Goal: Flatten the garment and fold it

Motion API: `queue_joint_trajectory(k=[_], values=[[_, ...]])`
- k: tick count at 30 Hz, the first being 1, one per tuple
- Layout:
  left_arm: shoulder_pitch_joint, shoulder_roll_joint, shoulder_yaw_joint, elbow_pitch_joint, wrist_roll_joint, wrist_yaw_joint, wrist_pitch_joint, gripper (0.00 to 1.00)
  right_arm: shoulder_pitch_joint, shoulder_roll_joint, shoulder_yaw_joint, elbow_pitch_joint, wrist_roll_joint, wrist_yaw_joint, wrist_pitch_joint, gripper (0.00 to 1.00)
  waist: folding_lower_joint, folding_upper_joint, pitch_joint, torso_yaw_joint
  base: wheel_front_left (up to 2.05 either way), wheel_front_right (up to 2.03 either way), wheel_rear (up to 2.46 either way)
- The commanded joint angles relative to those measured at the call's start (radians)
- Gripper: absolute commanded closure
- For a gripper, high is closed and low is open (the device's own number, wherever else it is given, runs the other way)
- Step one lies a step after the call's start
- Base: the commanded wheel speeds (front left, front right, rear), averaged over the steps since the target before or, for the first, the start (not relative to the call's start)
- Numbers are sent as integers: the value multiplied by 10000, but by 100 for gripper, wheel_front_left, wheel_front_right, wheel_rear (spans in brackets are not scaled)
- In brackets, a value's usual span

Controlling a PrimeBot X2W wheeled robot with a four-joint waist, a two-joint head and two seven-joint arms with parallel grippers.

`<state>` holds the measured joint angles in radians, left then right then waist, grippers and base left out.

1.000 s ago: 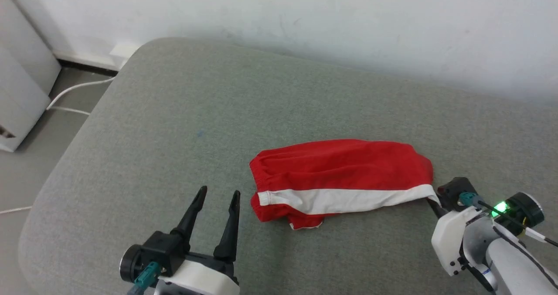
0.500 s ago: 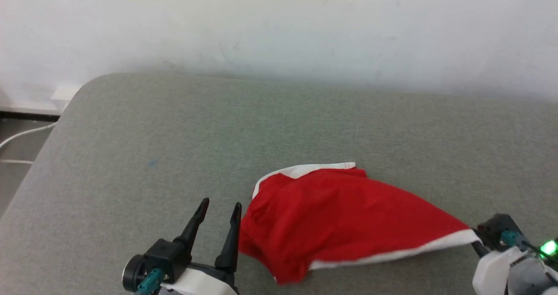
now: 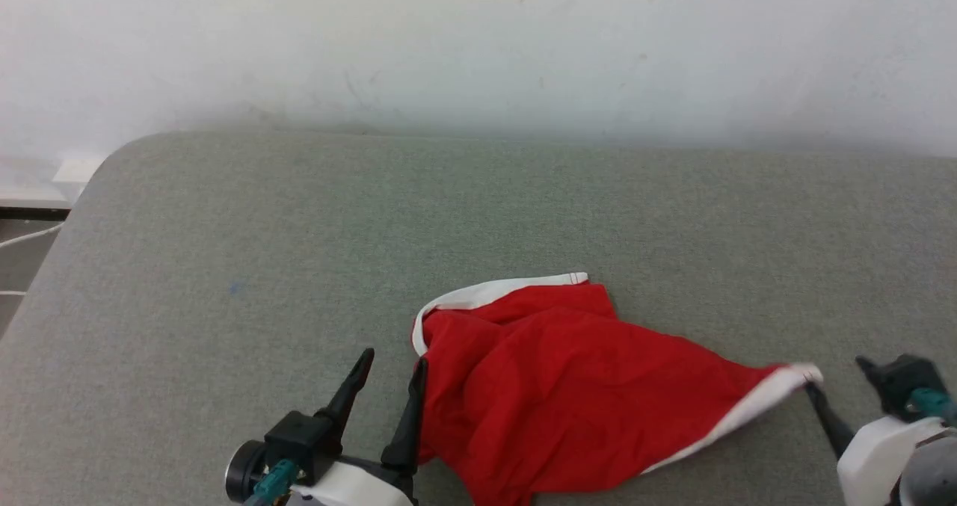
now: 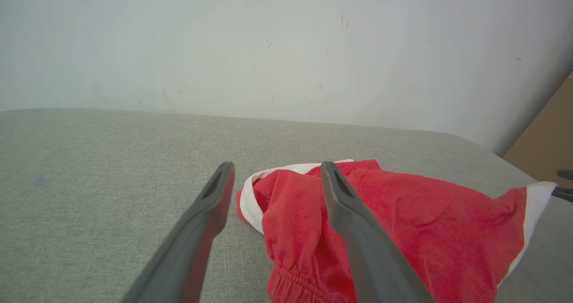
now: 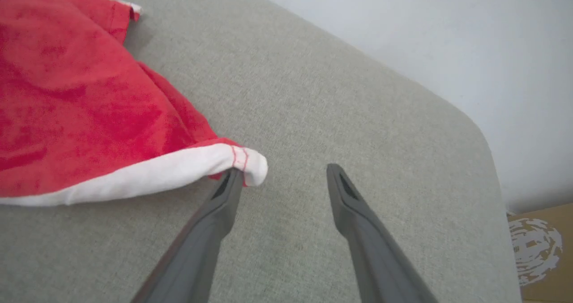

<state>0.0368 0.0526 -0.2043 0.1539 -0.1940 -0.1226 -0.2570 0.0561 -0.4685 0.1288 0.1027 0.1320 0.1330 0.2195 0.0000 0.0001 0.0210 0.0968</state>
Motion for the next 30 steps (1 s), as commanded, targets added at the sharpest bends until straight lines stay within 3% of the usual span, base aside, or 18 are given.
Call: queue_joint_trajectory(k=[1, 4, 10, 15, 22, 23, 24, 30], values=[[-239, 17, -80, 215, -70, -65, -47, 0, 20, 259, -514, -442, 6, -23, -275, 0, 0, -1, 16, -158, 0, 0, 0], [-597, 267, -280, 781, -254, -72, 424, 0, 124, 968, -1519, -1244, -2, -23, -788, 0, 0, -1, 156, -456, 0, 0, 0], [-1904, 1097, -475, 1347, -568, -70, 3442, 0, 199, 2502, -3122, -2502, -588, -23, -1648, 0, 0, -1, 770, -1183, 0, 0, 0], [-2869, 1860, -940, 1546, -857, -76, 6177, 0, -5, 3151, -3237, -2712, -833, -23, -2131, 0, 0, -1, 1346, -1629, 0, 0, 0], [-3730, 2913, -2005, 1548, -1884, -78, 8195, 0, -377, 3499, -2948, -2463, -936, -23, -2454, 0, 0, -1, 1951, -2049, 0, 0, 0], [-3816, 3080, -2211, 1527, -2148, -78, 8469, 32, -436, 3536, -2896, -2403, -933, -23, -2504, 0, 0, -1, 2040, -2109, 0, 0, 0], [-3917, 3244, -2369, 1466, -2396, -79, 8627, 100, -492, 3568, -2852, -2331, -930, -23, -2553, 0, 0, -1, 2104, -2158, 0, 0, 0], [-4852, 4280, -2556, 1159, -2731, -79, 8280, 100, -658, 3675, -2688, -1937, -977, -23, -2747, 0, 0, -1, 2165, -2344, 0, 0, 0]])
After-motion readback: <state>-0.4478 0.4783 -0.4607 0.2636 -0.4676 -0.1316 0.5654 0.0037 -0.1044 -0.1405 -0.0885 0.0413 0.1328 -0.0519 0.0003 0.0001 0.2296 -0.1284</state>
